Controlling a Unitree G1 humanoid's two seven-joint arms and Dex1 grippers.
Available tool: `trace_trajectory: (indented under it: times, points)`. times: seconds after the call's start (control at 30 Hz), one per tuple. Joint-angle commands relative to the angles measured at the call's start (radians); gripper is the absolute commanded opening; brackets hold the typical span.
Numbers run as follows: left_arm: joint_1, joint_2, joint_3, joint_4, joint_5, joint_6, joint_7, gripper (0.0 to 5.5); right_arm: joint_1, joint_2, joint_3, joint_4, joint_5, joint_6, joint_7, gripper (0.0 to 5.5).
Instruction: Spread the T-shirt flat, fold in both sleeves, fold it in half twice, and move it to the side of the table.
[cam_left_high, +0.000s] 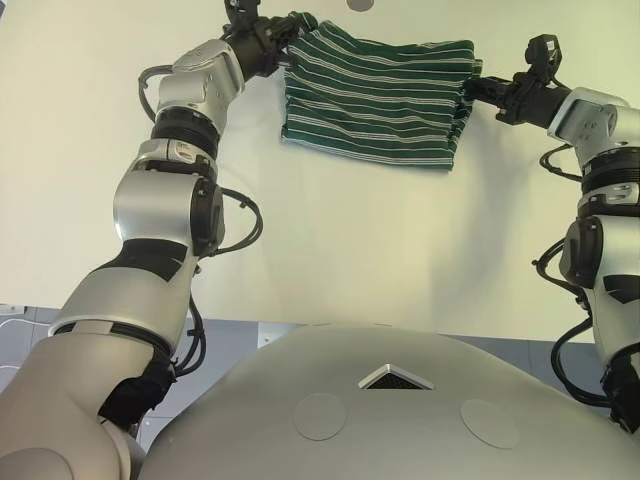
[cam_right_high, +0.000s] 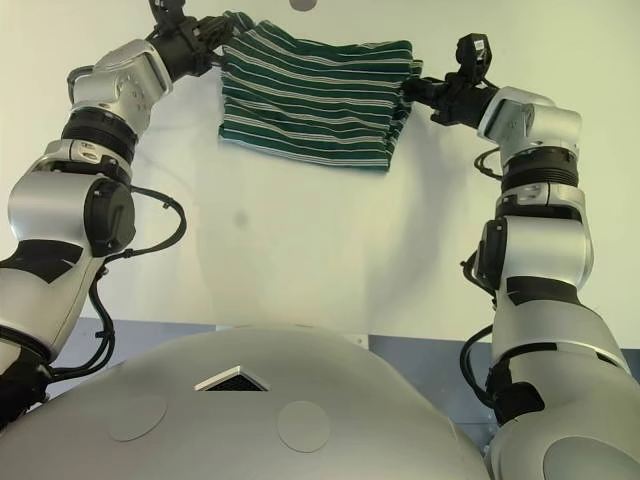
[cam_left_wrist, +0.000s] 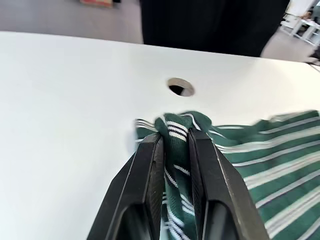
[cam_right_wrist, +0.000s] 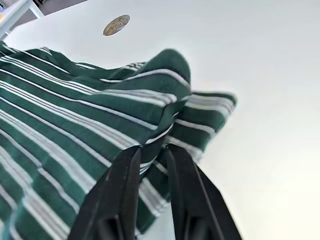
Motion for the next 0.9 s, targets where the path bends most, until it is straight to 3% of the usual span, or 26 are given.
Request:
trace_trajectory:
  times: [0.03, 0.1, 0.17, 0.33, 0.4, 0.5, 0.57, 0.63, 0.73, 0.8, 0.9]
  points:
    - [0.152, 0.05, -0.123, -0.225, 0.133, -0.131, -0.101, 0.36, -0.015, -0.001, -0.01, -0.044, -0.066, -0.189, -0.036, 0.5]
    - [0.314, 0.081, -0.325, -0.506, 0.268, -0.149, -0.213, 0.0, -0.052, 0.036, 0.029, -0.016, -0.123, -0.282, -0.042, 0.03]
    - [0.393, 0.075, -0.466, -0.674, 0.362, -0.107, -0.264, 0.0, -0.086, 0.076, 0.085, 0.045, -0.199, -0.343, -0.055, 0.03]
    - [0.44, 0.097, -0.612, -0.721, 0.552, 0.004, -0.237, 0.0, -0.118, 0.103, 0.285, 0.23, -0.472, -0.476, -0.108, 0.03]
    - [0.438, 0.156, -0.644, -0.626, 0.634, -0.014, -0.199, 0.0, -0.053, 0.042, 0.411, 0.225, -0.592, -0.566, 0.042, 0.03]
    - [0.41, 0.268, -0.658, -0.545, 0.702, -0.103, -0.176, 0.0, 0.175, -0.121, 0.486, -0.222, -0.433, -0.545, 0.56, 0.03]
    - [0.326, 0.315, -0.678, -0.459, 0.772, -0.206, -0.088, 0.0, 0.286, -0.176, 0.48, -0.595, -0.234, -0.335, 0.698, 0.03]
    - [0.242, 0.339, -0.694, -0.393, 0.822, -0.317, 0.003, 0.0, 0.345, -0.184, 0.461, -0.84, -0.097, -0.156, 0.688, 0.03]
    - [0.211, 0.369, -0.653, -0.419, 0.833, -0.449, 0.136, 0.0, 0.357, -0.066, 0.359, -0.962, -0.031, 0.013, 0.471, 0.23]
    - [0.286, 0.398, -0.545, -0.547, 0.724, -0.509, 0.136, 0.19, 0.358, -0.026, 0.267, -0.99, -0.036, 0.053, 0.321, 0.62]
    - [0.516, 0.535, -0.384, -0.863, 0.538, -0.589, 0.077, 0.66, 0.449, -0.14, 0.18, -1.137, -0.066, -0.021, 0.294, 1.16]
